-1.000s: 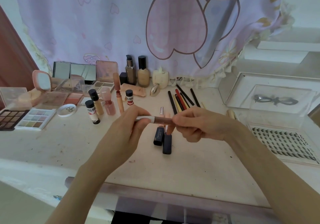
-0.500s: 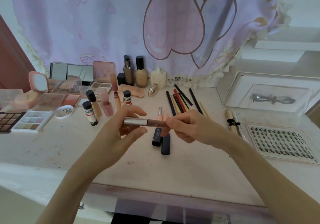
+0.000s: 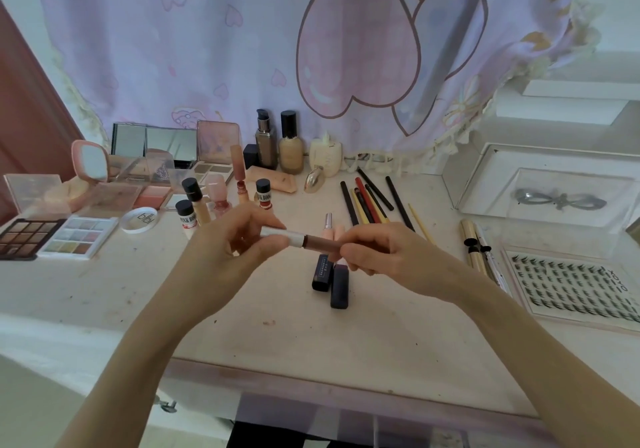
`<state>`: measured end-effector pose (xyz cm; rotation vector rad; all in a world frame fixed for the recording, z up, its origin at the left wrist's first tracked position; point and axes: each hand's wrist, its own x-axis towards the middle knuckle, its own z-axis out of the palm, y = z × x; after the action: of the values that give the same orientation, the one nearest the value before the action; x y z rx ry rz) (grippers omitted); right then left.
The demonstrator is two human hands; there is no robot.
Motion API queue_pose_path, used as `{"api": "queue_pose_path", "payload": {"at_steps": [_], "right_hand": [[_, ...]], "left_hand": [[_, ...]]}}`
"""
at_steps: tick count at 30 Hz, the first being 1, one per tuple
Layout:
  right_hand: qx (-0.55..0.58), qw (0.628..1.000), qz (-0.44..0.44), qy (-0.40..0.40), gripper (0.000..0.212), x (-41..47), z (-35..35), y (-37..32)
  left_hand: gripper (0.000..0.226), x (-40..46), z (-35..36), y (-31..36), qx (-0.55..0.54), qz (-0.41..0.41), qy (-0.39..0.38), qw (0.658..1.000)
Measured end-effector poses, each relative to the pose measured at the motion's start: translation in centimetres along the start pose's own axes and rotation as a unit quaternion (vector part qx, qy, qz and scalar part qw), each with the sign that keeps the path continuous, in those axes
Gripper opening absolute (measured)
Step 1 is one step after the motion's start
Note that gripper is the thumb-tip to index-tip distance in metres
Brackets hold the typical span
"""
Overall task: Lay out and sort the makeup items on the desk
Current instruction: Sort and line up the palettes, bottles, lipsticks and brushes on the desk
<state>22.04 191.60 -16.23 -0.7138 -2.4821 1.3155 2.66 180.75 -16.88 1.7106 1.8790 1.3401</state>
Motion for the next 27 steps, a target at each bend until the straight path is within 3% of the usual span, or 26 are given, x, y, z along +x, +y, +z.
{"api": "queue_pose_path", "payload": {"at_steps": [4, 7, 9, 11, 15, 19, 23, 27], "right_hand": [[-0.028, 0.998, -0.006, 0.049, 0.014, 0.3, 0.7, 0.0], [-0.028, 0.997, -0.008, 0.067, 0.015, 0.4, 0.8, -0.1], [-0.033, 0.998, -0.005, 0.055, 0.008, 0.5, 0.9, -0.1], [-0.036, 0.998, -0.008, 0.046, 0.007, 0.7, 0.9, -0.1], [-0.030, 0.999, -0.007, 0.035, 0.008, 1.1, 1.1, -0.1], [0.009, 1.000, 0.004, 0.022, 0.012, 1.5, 1.5, -0.6], [0.010, 1.000, 0.002, 0.014, 0.012, 2.3, 2.2, -1.3], [0.010, 0.998, -0.013, 0.062, 0.009, 3.8, 3.0, -2.0]], "left_hand": [[0.051, 0.4, -0.3, 0.0, 0.044, -0.011, 0.056, 0.997], [0.056, 0.4, -0.6, -0.1, 0.037, -0.020, 0.064, 0.997], [0.048, 0.3, -0.8, -0.1, 0.028, -0.034, 0.047, 0.998], [0.010, 0.3, -1.0, -0.1, -0.029, -0.046, 0.048, 0.997], [0.025, 0.4, -1.1, 0.1, -0.139, -0.046, 0.074, 0.986], [0.021, 0.6, -1.4, 0.5, -0.212, -0.031, 0.092, 0.972], [0.022, 0.7, -2.1, 0.3, -0.219, -0.002, 0.090, 0.972], [0.021, 0.1, -3.0, -1.1, -0.165, -0.025, 0.135, 0.977]]}}
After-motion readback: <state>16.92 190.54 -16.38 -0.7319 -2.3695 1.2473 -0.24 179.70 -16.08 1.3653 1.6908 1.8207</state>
